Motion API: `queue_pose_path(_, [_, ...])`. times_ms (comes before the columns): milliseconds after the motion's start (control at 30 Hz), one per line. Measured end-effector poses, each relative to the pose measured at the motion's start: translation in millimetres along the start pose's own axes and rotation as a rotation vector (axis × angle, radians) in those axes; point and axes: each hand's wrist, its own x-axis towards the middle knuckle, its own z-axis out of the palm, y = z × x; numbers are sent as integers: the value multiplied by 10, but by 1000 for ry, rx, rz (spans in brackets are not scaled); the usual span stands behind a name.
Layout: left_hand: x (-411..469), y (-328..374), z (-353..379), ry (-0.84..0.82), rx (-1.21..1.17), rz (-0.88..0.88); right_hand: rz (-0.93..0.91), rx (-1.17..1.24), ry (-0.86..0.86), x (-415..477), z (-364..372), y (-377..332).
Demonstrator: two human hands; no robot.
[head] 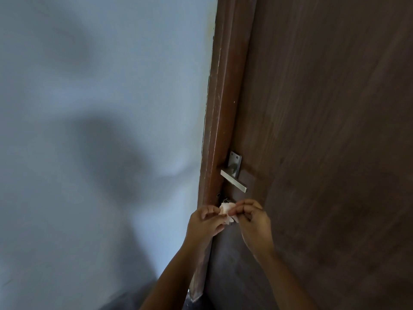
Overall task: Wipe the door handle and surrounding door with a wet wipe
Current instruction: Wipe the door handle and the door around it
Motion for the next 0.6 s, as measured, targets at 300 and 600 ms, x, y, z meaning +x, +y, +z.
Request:
queue_pose_path(300, [105,19,169,-69,-187,-62,26,391,-61,79,-130,47])
queue_pose_path(600, [278,64,305,148,-109,-19,-74,49,-137,384,-185,18])
